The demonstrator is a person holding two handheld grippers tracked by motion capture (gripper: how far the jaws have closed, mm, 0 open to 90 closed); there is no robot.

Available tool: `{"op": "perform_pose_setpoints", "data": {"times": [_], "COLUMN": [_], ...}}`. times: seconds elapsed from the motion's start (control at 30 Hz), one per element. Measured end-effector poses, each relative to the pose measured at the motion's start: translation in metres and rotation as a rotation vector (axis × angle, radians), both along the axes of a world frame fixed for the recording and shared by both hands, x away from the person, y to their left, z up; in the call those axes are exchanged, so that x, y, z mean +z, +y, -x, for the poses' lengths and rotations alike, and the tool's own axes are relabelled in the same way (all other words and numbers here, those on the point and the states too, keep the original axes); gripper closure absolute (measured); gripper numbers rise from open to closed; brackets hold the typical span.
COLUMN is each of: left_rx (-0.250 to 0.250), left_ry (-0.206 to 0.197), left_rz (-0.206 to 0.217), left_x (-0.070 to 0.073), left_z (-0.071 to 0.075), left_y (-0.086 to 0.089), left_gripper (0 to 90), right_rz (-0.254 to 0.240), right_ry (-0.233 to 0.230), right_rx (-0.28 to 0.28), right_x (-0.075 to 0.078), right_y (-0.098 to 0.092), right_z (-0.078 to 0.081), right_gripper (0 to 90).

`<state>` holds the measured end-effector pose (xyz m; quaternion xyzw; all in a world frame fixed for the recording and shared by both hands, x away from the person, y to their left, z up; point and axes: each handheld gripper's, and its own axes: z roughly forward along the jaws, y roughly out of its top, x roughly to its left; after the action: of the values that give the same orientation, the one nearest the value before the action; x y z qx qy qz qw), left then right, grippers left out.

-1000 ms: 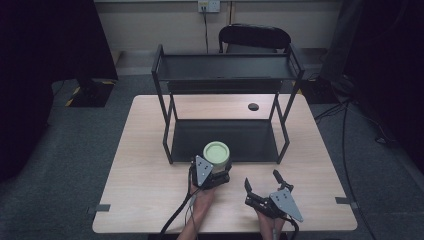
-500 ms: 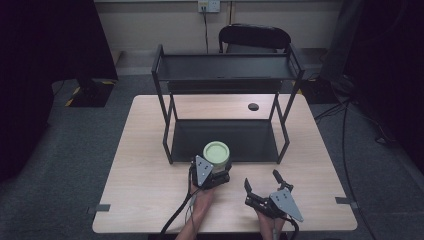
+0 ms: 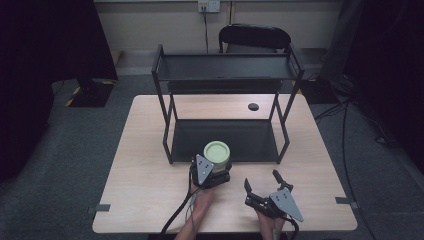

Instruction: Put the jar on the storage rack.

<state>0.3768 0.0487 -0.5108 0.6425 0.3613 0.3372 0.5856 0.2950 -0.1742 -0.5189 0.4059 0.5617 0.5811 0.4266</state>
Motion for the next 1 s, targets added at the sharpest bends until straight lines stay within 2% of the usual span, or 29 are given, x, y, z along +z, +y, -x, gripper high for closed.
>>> {"op": "perform_pose_setpoints", "data": {"times": [0.13, 0.33, 0.5, 0.7, 1.0], "left_rx": [0.002, -0.005, -0.012, -0.024, -0.047], "left_ry": [0.014, 0.008, 0.021, 0.017, 0.012], "left_rz": [0.016, 0.017, 0.009, 0.002, 0.027], "left_x": [0.002, 0.005, 0.008, 0.010, 0.019], "left_z": [0.001, 0.004, 0.007, 0.010, 0.014], "left_y": [0.000, 0.000, 0.001, 0.001, 0.003], "left_gripper": [11.4, 11.4, 11.4, 11.4, 11.4], "right_rz": [0.000, 0.000, 0.000, 0.000, 0.000], "right_ry": [0.000, 0.000, 0.000, 0.000, 0.000], "right_rx": [0.000, 0.000, 0.000, 0.001, 0.001], "right_x": [0.000, 0.000, 0.000, 0.000, 0.000], "right_y": [0.000, 0.000, 0.000, 0.000, 0.000], "right_z": [0.000, 0.000, 0.000, 0.000, 0.000], "right_gripper": [1.3, 1.3, 1.3, 1.2, 1.3]}}
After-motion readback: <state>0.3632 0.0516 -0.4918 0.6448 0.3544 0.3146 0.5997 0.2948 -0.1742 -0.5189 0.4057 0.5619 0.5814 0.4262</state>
